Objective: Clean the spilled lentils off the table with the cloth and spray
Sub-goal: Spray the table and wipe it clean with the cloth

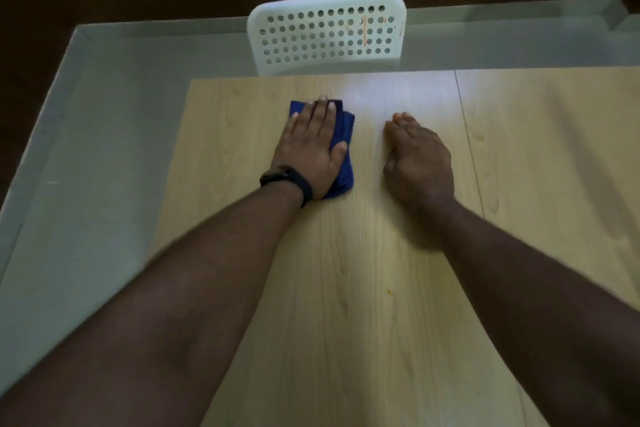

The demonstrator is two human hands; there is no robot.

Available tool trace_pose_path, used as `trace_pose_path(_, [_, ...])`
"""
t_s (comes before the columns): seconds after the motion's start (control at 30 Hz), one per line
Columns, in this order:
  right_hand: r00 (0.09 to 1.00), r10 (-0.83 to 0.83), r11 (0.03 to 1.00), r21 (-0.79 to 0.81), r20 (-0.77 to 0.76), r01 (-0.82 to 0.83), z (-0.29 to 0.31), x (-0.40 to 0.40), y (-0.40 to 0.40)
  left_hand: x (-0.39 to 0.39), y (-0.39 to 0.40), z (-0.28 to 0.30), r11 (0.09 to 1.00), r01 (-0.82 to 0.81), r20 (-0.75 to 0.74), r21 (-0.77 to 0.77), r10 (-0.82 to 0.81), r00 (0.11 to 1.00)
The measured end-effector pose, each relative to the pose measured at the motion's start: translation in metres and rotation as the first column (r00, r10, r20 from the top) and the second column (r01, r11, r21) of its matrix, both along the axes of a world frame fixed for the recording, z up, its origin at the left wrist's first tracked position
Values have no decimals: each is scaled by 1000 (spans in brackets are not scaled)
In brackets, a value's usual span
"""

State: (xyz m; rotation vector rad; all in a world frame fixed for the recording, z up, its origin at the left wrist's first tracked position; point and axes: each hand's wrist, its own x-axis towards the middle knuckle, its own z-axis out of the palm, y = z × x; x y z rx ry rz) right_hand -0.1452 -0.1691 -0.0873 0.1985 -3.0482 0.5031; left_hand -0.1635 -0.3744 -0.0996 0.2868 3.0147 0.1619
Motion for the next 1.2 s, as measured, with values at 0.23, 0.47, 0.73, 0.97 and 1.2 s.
trace_pose_path(0.23, [998,-45,983,-183,-50,36,-4,8,7,62,46,-5,999,42,-1,6,-42,999])
trace_pose_path(0.47, [989,138,989,-65,44,-135,-2,118,26,199,18,-3,995,71,43,66,-73,996])
trace_pose_path(0.73, [975,212,977,3,74,-213,-2,193,56,210,17,2,994,-110,34,-4,110,993])
trace_pose_path(0.97, [980,195,981,6,25,-195,-10,193,55,240,62,-4,1000,-7,31,17,7,999])
trace_pose_path(1.2, [972,217,976,-6,87,-217,0,197,55,363,6,2,998,66,65,19,-67,996])
